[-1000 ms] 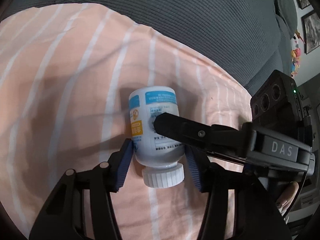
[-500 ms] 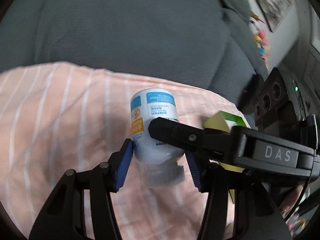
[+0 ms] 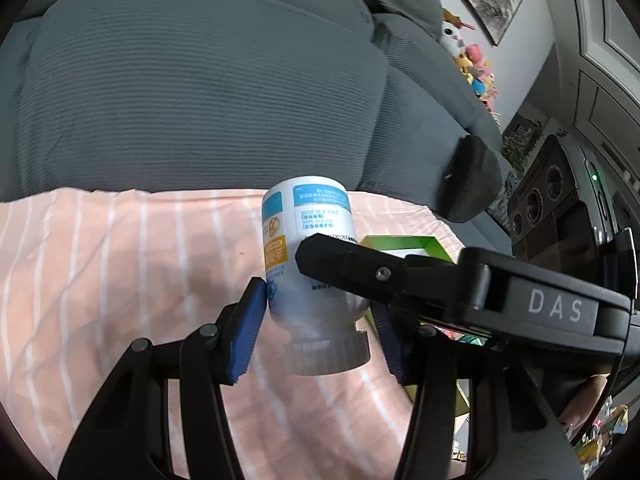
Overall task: Organize rigid objects
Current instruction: 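Lift the blue-labelled bottle and carry it over the white box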
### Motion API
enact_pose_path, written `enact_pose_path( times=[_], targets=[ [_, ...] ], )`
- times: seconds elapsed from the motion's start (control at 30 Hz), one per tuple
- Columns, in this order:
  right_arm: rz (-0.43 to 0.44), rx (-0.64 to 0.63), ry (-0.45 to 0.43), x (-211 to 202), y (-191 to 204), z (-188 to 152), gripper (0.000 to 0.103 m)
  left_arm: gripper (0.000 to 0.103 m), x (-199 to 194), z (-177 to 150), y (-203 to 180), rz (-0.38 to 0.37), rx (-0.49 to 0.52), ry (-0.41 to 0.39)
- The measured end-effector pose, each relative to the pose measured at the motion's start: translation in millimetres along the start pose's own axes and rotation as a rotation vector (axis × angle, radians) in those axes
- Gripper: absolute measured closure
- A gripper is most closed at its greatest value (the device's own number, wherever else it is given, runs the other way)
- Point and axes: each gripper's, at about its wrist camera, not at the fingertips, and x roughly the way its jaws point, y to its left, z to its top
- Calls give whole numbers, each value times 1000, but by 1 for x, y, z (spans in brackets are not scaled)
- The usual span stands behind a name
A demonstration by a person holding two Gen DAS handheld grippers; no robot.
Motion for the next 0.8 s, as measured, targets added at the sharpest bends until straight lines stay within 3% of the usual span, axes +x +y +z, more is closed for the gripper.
enact_pose_path(
  times=[0.8],
  targets=[
    [-12,23,-124,-55,-18,4,49,51,9,10,-46,-64,93,-23]
  ],
)
